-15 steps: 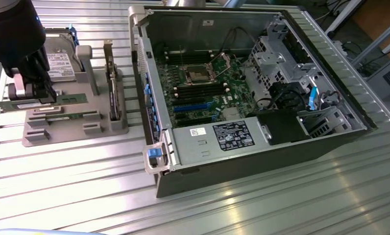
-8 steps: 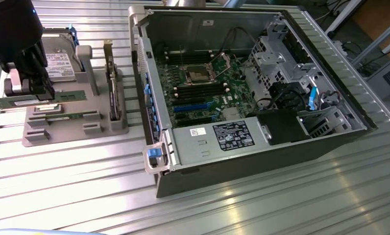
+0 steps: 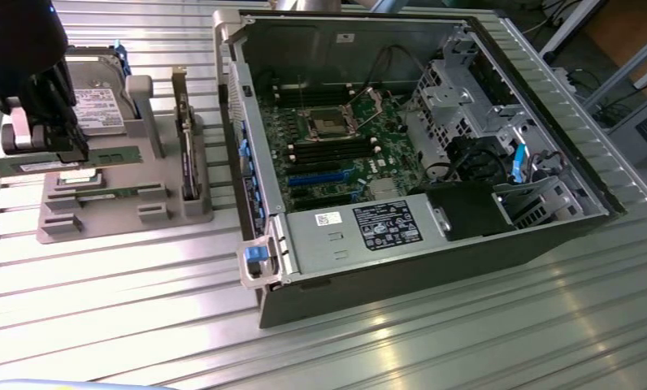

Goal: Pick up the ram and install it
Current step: 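Pick up the ram and move it above insertion slot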

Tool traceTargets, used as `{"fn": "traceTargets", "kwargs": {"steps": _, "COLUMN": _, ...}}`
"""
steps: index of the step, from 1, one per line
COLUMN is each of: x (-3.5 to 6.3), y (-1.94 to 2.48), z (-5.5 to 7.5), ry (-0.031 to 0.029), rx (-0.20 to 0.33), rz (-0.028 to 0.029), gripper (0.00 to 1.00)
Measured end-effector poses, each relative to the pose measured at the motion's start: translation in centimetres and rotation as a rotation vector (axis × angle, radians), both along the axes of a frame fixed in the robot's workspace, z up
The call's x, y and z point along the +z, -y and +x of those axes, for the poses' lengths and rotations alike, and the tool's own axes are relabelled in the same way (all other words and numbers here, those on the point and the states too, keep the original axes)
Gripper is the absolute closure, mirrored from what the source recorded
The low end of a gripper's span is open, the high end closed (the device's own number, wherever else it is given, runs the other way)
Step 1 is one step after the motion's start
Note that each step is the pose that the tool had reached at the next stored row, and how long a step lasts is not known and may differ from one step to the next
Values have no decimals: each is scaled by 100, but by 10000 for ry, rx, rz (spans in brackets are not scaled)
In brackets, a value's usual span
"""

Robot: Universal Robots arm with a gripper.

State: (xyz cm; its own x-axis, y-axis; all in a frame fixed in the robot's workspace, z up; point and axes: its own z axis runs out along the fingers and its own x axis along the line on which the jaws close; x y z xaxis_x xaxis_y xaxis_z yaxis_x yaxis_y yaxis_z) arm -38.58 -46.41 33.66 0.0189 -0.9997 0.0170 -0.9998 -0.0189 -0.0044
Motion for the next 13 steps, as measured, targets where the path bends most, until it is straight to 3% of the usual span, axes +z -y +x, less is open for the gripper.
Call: {"fn": "traceTargets", "kwargs": {"steps": 13, "x": 97, "y": 0, "z": 0, "ry": 0, "rx": 0, "rz": -1, "gripper": 88}}
